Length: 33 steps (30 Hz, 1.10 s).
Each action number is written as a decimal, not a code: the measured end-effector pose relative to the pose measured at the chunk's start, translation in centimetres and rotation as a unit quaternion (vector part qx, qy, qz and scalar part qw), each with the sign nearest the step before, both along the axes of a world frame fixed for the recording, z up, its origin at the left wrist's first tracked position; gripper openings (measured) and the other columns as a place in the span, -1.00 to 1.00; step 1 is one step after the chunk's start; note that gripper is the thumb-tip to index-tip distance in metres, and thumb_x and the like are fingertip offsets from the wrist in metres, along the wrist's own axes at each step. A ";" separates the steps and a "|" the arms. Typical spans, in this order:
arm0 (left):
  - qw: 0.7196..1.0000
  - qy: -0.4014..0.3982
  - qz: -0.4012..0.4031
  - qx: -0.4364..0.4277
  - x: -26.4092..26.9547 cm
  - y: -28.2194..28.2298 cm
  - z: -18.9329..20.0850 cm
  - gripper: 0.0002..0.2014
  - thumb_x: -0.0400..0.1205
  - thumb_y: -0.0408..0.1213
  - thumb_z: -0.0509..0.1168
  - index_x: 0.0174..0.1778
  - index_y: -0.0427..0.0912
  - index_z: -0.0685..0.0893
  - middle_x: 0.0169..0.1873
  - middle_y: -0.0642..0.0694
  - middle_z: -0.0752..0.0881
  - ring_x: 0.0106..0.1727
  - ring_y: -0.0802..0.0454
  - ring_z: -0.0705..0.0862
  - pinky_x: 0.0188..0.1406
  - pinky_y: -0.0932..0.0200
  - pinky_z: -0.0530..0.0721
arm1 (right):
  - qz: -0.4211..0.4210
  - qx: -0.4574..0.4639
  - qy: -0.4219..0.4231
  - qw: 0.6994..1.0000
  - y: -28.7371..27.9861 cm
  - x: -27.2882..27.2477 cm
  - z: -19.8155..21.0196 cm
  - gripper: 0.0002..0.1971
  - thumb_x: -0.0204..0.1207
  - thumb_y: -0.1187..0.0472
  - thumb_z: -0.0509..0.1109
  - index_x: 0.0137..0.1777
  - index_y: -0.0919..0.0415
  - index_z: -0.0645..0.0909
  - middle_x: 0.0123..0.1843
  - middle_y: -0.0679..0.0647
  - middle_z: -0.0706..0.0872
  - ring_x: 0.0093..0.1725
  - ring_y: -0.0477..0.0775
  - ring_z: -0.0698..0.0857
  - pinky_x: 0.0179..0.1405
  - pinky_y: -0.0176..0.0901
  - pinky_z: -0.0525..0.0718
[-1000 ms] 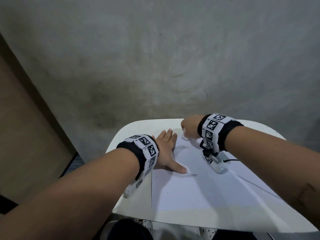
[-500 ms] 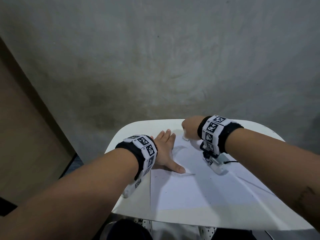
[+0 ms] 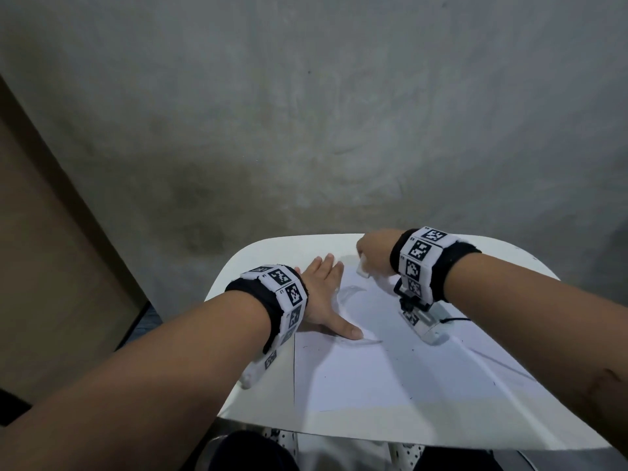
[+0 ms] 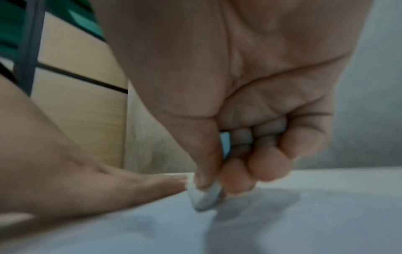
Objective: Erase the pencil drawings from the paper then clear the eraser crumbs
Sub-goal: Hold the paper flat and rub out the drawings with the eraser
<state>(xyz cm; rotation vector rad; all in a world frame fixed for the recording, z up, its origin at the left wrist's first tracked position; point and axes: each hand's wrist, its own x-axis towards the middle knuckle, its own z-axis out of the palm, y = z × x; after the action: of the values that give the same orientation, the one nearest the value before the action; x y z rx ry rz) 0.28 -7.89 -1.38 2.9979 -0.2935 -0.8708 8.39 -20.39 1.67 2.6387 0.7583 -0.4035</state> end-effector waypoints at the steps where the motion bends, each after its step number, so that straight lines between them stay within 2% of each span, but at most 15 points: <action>1: 1.000 0.000 0.000 -0.001 -0.1 0.0 0.1 0.31 0.40 0.48 0.32 0.68 -0.12 -0.43 0.66 -0.08 -0.48 0.69 -0.07 -0.42 0.66 -0.31 -0.20 | 0.002 -0.012 -0.009 1.000 0.0 0.2 0.1 -0.73 0.59 0.22 0.28 0.20 0.30 0.67 0.11 0.13 0.75 0.02 0.19 0.72 -0.16 -0.22 0.60; 3: 1.000 -0.004 0.002 -0.006 -0.1 0.0 -0.1 0.32 0.39 0.48 0.34 0.69 -0.12 -0.43 0.67 -0.09 -0.46 0.70 -0.08 -0.40 0.66 -0.31 -0.18 | 0.019 -0.025 -0.015 0.999 0.5 -0.4 0.0 -0.77 0.55 0.22 0.34 0.13 0.28 0.70 0.05 0.09 0.76 -0.14 0.14 0.66 -0.32 -0.28 0.52; 6: 1.000 -0.001 0.001 -0.004 0.1 0.1 -0.1 0.33 0.37 0.49 0.34 0.69 -0.12 -0.43 0.67 -0.09 -0.46 0.69 -0.08 -0.41 0.66 -0.33 -0.18 | 0.012 -0.026 0.008 1.000 0.9 -0.5 -0.1 -0.74 0.57 0.21 0.30 0.15 0.30 0.69 0.11 0.13 0.77 -0.03 0.17 0.71 -0.18 -0.21 0.54; 8: 1.000 0.002 -0.002 0.000 0.1 0.1 0.0 0.32 0.38 0.50 0.32 0.68 -0.12 -0.43 0.67 -0.08 -0.47 0.69 -0.08 -0.41 0.66 -0.33 -0.18 | -0.002 -0.014 -0.003 1.000 1.1 -0.2 0.4 -0.79 0.55 0.21 0.31 0.06 0.29 0.69 0.03 0.17 0.77 -0.07 0.19 0.70 -0.12 -0.19 0.59; 12: 1.000 -0.012 0.002 -0.008 0.2 0.1 -0.2 0.32 0.37 0.49 0.35 0.71 -0.08 -0.39 0.69 -0.08 -0.42 0.71 -0.09 -0.37 0.65 -0.31 -0.17 | 0.018 -0.011 -0.003 1.000 1.9 -0.5 -0.1 -0.94 0.49 0.21 0.40 -0.08 0.18 0.65 -0.14 0.00 0.70 -0.16 0.10 0.69 -0.17 -0.21 0.62; 15: 1.000 -0.010 0.000 0.002 0.1 0.0 -0.1 0.32 0.38 0.49 0.34 0.70 -0.12 -0.40 0.69 -0.09 -0.42 0.71 -0.09 -0.38 0.65 -0.32 -0.16 | 0.012 -0.008 -0.028 0.999 1.6 1.0 -0.3 -0.76 0.36 0.11 0.51 0.02 0.15 0.72 -0.05 -0.04 0.80 -0.31 -0.02 0.68 -0.10 -0.16 0.75; 18: 1.000 -0.011 0.003 -0.004 0.1 0.0 -0.2 0.30 0.38 0.48 0.34 0.71 -0.08 -0.38 0.69 -0.09 -0.40 0.71 -0.10 -0.37 0.64 -0.30 -0.17 | 0.010 -0.020 -0.022 1.000 1.6 -0.1 0.0 -0.73 0.53 0.15 0.37 0.20 0.18 0.67 0.16 0.11 0.72 0.10 0.18 0.73 -0.08 -0.16 0.57; 19: 1.000 -0.012 0.003 -0.003 0.1 0.1 -0.2 0.30 0.38 0.48 0.34 0.71 -0.06 -0.38 0.70 -0.08 -0.40 0.71 -0.09 -0.37 0.64 -0.29 -0.18 | 0.014 -0.016 -0.017 1.000 1.8 -0.3 -0.3 -0.73 0.55 0.17 0.36 0.22 0.20 0.67 0.17 0.13 0.72 0.16 0.21 0.71 -0.11 -0.15 0.57; 21: 1.000 -0.010 0.001 -0.004 0.1 0.1 -0.2 0.31 0.37 0.49 0.34 0.71 -0.08 -0.39 0.69 -0.08 -0.41 0.70 -0.09 -0.38 0.64 -0.30 -0.18 | -0.005 -0.020 0.000 1.000 1.6 -0.3 -0.5 -0.73 0.49 0.17 0.41 0.17 0.17 0.69 0.16 0.07 0.76 0.06 0.15 0.74 -0.19 -0.25 0.64; 24: 1.000 -0.014 0.004 -0.011 0.0 0.0 -0.2 0.32 0.38 0.48 0.35 0.70 -0.10 -0.39 0.69 -0.09 -0.42 0.71 -0.08 -0.37 0.64 -0.29 -0.16 | -0.026 0.019 -0.033 0.999 0.7 0.0 -0.3 -0.74 0.48 0.14 0.41 0.17 0.09 0.67 0.17 0.02 0.73 0.05 0.13 0.72 -0.10 -0.18 0.62; 25: 1.000 -0.018 0.006 -0.016 0.0 0.0 -0.3 0.32 0.37 0.47 0.36 0.71 -0.09 -0.38 0.69 -0.09 -0.41 0.71 -0.09 -0.37 0.64 -0.29 -0.16 | -0.011 0.016 -0.025 0.999 0.8 -0.5 -0.2 -0.75 0.49 0.15 0.41 0.16 0.13 0.68 0.14 0.03 0.74 0.07 0.13 0.74 -0.18 -0.20 0.59; 27: 1.000 -0.020 0.004 -0.014 0.1 0.1 -0.2 0.31 0.38 0.47 0.36 0.71 -0.09 -0.39 0.69 -0.09 -0.41 0.71 -0.09 -0.37 0.64 -0.30 -0.17 | 0.019 -0.002 0.003 1.000 0.8 -0.6 -0.2 -0.76 0.46 0.17 0.45 0.08 0.22 0.71 0.08 0.06 0.79 -0.05 0.08 0.76 -0.40 -0.28 0.55; 29: 1.000 -0.015 -0.001 -0.004 -0.1 0.1 -0.1 0.30 0.40 0.47 0.33 0.69 -0.12 -0.40 0.68 -0.09 -0.45 0.70 -0.08 -0.39 0.66 -0.30 -0.18 | -0.040 0.037 0.027 0.998 0.2 -0.2 0.4 -0.80 0.44 0.17 0.44 -0.04 0.28 0.72 -0.02 0.13 0.81 -0.19 0.13 0.71 -0.37 -0.23 0.60; 31: 1.000 -0.016 0.003 -0.010 -0.2 0.1 -0.2 0.29 0.41 0.46 0.33 0.69 -0.11 -0.41 0.67 -0.07 -0.46 0.70 -0.06 -0.40 0.67 -0.28 -0.20 | -0.105 0.117 0.051 0.986 -1.7 -0.1 1.3 -0.83 0.51 0.22 0.35 -0.27 0.28 0.64 -0.32 0.14 0.75 -0.32 0.14 0.63 -0.39 -0.24 0.56; 33: 1.000 -0.018 0.007 -0.016 -0.2 0.2 -0.2 0.30 0.40 0.46 0.34 0.69 -0.11 -0.41 0.68 -0.07 -0.45 0.70 -0.05 -0.40 0.66 -0.27 -0.21 | -0.202 0.233 0.149 0.939 -3.9 -0.4 1.5 -0.69 0.63 0.25 0.25 -0.37 0.29 0.53 -0.63 0.07 0.63 -0.60 0.06 0.59 -0.55 -0.32 0.47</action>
<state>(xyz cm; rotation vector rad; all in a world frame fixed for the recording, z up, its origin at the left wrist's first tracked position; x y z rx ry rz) 0.10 -7.71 -1.60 2.9860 -0.2827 -0.8031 7.97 -24.28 3.20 3.2396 0.4225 -0.8417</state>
